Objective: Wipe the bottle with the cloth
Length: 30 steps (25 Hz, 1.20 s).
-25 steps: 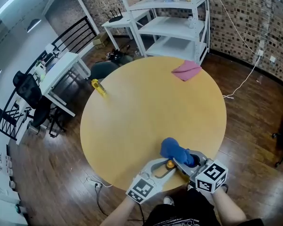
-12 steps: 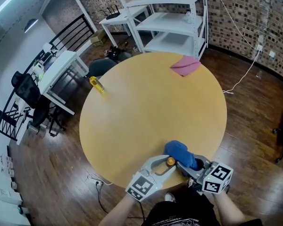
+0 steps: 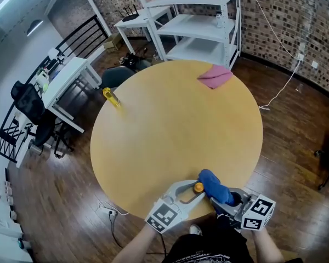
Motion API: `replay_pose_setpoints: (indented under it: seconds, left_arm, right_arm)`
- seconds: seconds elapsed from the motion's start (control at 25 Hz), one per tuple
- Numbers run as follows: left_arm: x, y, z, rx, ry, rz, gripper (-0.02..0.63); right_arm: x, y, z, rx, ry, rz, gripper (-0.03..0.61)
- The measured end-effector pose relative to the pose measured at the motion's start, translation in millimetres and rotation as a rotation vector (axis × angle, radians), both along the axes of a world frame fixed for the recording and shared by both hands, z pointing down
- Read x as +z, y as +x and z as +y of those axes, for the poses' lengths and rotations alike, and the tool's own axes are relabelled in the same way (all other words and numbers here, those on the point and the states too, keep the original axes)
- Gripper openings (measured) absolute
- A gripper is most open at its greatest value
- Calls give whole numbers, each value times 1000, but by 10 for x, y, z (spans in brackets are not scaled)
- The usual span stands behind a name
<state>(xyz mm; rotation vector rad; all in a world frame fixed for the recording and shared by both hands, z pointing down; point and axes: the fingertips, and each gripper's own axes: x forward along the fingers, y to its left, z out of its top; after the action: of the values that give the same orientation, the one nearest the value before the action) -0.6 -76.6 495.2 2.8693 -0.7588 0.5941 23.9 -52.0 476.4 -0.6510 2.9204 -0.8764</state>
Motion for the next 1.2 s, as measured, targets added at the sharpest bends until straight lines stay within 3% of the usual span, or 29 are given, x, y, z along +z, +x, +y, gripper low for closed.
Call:
replay_pose_setpoints:
  seconds: [0.24, 0.48, 0.56, 0.84, 1.2]
  left_arm:
    - [-21, -87, 39, 10, -20, 56, 183]
    - [-48, -256, 55, -80, -37, 112, 187]
    - [-62, -296, 116, -88, -42, 133, 187]
    - [-14, -535, 222, -166, -74, 180, 187]
    - [63, -726, 438, -175, -95, 191, 187]
  right_arm:
    - [-138, 78, -99, 133, 34, 6, 78]
    - [-341, 17, -101, 313, 258, 228, 78]
    - [-297, -72, -19, 318, 296, 287, 78]
    - [-75, -246, 258, 329, 300, 362, 78]
    - [249, -665, 521, 250, 217, 369, 78]
